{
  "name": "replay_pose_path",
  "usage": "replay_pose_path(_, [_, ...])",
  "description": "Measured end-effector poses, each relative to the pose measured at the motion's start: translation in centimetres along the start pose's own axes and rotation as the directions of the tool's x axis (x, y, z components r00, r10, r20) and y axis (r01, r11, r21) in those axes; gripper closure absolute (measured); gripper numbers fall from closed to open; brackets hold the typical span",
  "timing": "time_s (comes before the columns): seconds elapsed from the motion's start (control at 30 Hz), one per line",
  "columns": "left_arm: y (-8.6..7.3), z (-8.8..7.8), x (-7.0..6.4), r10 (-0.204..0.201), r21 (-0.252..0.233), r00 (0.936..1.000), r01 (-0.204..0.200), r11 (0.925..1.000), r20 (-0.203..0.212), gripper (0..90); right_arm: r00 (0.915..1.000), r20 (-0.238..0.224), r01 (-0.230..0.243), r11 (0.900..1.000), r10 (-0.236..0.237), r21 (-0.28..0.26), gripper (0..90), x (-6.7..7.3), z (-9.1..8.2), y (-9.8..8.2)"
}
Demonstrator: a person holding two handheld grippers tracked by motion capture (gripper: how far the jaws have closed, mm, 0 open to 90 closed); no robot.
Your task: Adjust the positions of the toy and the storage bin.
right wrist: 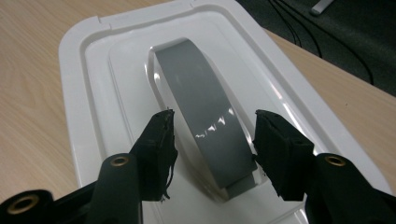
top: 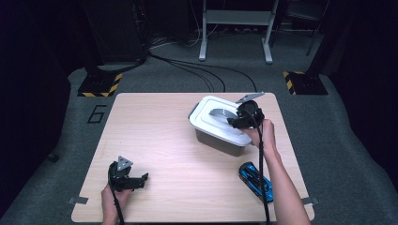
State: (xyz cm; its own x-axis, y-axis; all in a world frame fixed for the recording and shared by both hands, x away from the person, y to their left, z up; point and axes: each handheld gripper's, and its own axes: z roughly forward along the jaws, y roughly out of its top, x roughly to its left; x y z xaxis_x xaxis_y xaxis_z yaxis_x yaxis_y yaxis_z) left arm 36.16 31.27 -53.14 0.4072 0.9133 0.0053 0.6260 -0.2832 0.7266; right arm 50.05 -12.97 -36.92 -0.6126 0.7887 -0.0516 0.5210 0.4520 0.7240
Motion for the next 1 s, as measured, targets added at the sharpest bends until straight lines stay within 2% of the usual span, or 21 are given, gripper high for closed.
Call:
replay_pose_path(0.17, [0.0,0.0,0.0,0.000,0.000,1.0000,0.000,1.0000,0.000,4.1,0.9976,-0.015,0.067,0.998,-0.067,0.013,50.0,0.3,0.6,1.4])
replay_pose_path(0.27, [0.0,0.0,0.0,-0.001,0.000,1.0000,0.001,1.0000,0.000,4.1,0.9928,-0.013,0.119,0.993,-0.119,0.012,55.2,0.6,1.1,2.0])
replay_pose_path(0.37, [0.0,0.0,0.0,0.001,0.001,1.0000,-0.001,1.0000,0.000,4.1,0.9877,0.002,0.156,0.988,-0.156,0.019,56.1,1.0,1.5,2.2])
replay_pose_path(0.5, [0.0,0.0,0.0,0.000,0.001,1.0000,0.000,1.0000,0.001,4.1,0.9903,0.006,0.138,0.990,-0.139,0.036,57.7,1.3,1.4,2.2])
replay_pose_path(0.53, [0.0,0.0,0.0,0.000,0.000,1.0000,0.000,1.0000,0.000,4.1,0.9899,0.011,0.141,0.990,-0.141,0.022,58.3,1.4,1.5,2.2])
replay_pose_path(0.6, [0.0,0.0,0.0,-0.001,0.000,1.0000,0.001,1.0000,0.000,4.1,0.9877,0.018,0.155,0.987,-0.156,0.031,60.5,1.6,1.5,2.3])
replay_pose_path(0.7, [0.0,0.0,0.0,0.000,0.000,1.0000,0.000,1.0000,0.000,4.1,0.9888,0.038,0.142,0.989,-0.144,0.044,63.3,2.3,1.7,2.5])
replay_pose_path(0.73, [0.0,0.0,0.0,-0.001,0.000,1.0000,0.001,1.0000,0.000,4.1,0.9858,0.039,0.161,0.986,-0.163,0.051,63.8,2.4,1.7,2.5])
replay_pose_path(0.8, [0.0,0.0,0.0,0.000,0.001,1.0000,0.000,1.0000,0.000,4.1,0.9900,0.046,0.130,0.990,-0.133,0.062,64.4,2.9,1.7,2.6])
replay_pose_path(0.87, [0.0,0.0,0.0,-0.002,0.001,1.0000,0.002,1.0000,0.001,4.1,0.9904,0.051,0.126,0.991,-0.129,0.051,64.8,3.1,1.9,2.7])
replay_pose_path(1.0, [0.0,0.0,0.0,-0.002,0.002,1.0000,0.002,1.0000,0.002,4.1,0.9912,0.057,0.116,0.991,-0.120,0.065,65.7,3.7,1.9,2.9])
